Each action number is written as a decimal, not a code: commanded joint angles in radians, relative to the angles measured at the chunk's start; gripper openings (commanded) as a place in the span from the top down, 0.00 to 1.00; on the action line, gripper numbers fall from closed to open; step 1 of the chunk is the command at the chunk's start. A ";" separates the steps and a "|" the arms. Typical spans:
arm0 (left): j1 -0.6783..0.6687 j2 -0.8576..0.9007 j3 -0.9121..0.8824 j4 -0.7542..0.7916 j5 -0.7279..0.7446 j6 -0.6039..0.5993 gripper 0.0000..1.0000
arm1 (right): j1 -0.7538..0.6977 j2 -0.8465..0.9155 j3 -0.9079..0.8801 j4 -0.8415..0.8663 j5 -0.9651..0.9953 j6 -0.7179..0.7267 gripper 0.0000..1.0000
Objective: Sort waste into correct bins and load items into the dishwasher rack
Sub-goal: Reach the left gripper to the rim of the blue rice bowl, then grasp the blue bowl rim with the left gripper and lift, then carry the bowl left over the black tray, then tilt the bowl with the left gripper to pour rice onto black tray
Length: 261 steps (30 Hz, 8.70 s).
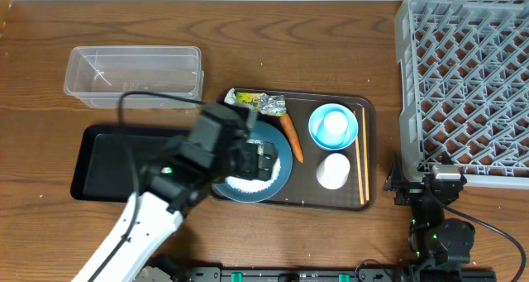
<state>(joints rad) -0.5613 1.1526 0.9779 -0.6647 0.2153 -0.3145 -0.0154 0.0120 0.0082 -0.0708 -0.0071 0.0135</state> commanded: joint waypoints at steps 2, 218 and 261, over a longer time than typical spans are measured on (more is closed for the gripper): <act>-0.074 0.051 0.035 0.040 -0.173 -0.004 0.01 | -0.010 -0.006 -0.003 -0.004 0.006 -0.011 0.01; 0.587 0.254 0.200 -0.088 0.362 0.074 0.94 | -0.010 -0.005 -0.003 -0.004 0.006 -0.011 0.01; 1.298 0.256 0.172 -0.312 1.076 0.254 0.94 | -0.010 -0.005 -0.003 -0.004 0.006 -0.011 0.01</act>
<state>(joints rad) 0.6998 1.4071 1.1515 -0.9653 1.2354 -0.0948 -0.0154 0.0120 0.0082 -0.0708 -0.0071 0.0135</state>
